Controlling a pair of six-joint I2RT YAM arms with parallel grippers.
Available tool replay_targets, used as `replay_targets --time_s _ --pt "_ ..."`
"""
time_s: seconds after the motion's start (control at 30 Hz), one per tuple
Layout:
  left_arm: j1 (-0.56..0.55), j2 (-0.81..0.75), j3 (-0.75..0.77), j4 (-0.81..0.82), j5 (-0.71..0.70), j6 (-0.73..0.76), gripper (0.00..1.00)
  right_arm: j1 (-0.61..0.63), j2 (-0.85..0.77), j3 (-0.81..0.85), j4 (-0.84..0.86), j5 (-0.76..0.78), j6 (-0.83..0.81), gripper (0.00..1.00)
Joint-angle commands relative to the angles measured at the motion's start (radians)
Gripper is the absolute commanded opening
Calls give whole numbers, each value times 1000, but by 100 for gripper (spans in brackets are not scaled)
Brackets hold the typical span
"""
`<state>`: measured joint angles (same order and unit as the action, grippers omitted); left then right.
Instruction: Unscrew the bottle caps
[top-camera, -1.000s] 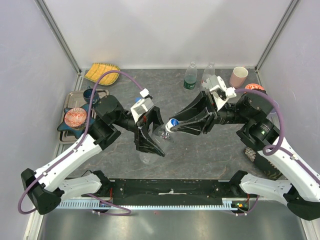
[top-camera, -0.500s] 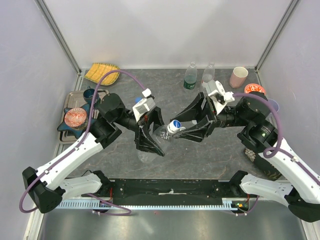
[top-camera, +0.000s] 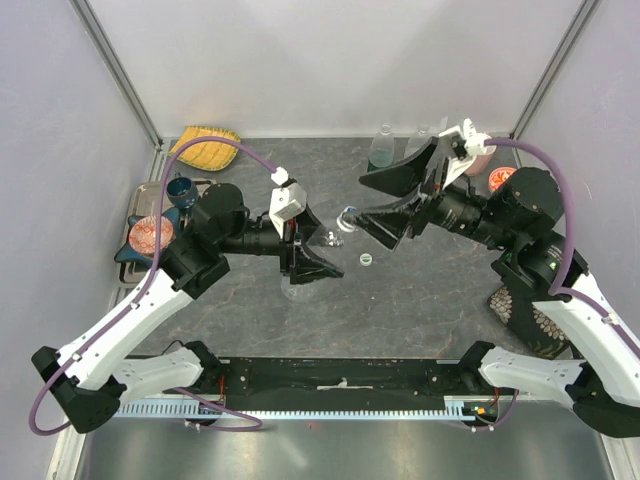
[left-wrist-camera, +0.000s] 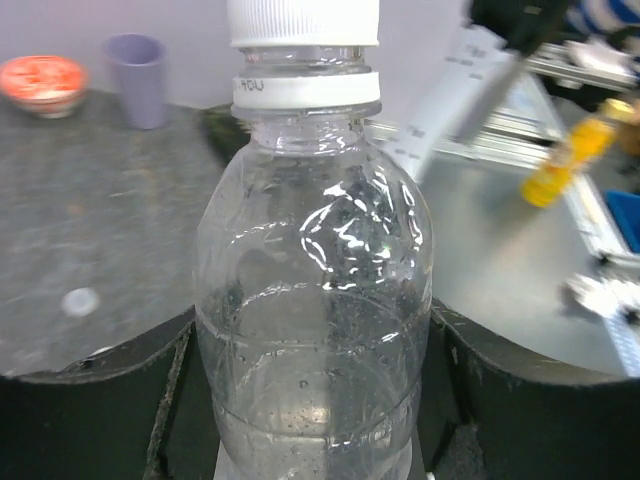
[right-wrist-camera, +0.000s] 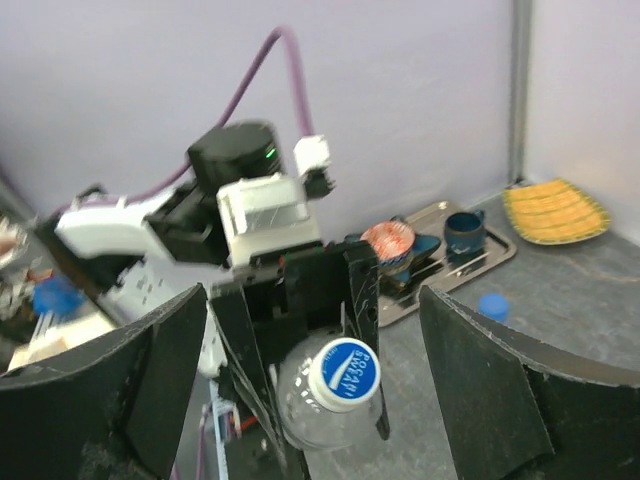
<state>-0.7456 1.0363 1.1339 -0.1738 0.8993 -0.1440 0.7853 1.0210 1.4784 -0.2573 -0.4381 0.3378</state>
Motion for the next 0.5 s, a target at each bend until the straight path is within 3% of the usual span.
replay_targets --time_s 0.0,0.2,0.47 --pt "-32 -45 0 -16 -397 118 33 3 17 57 -5 254 107 92" --pt "-126 -56 -25 5 -833 182 34 5 77 46 -51 432 228 89" --pt "-242 -24 -25 13 -1122 273 32 5 143 51 -69 487 273 88"
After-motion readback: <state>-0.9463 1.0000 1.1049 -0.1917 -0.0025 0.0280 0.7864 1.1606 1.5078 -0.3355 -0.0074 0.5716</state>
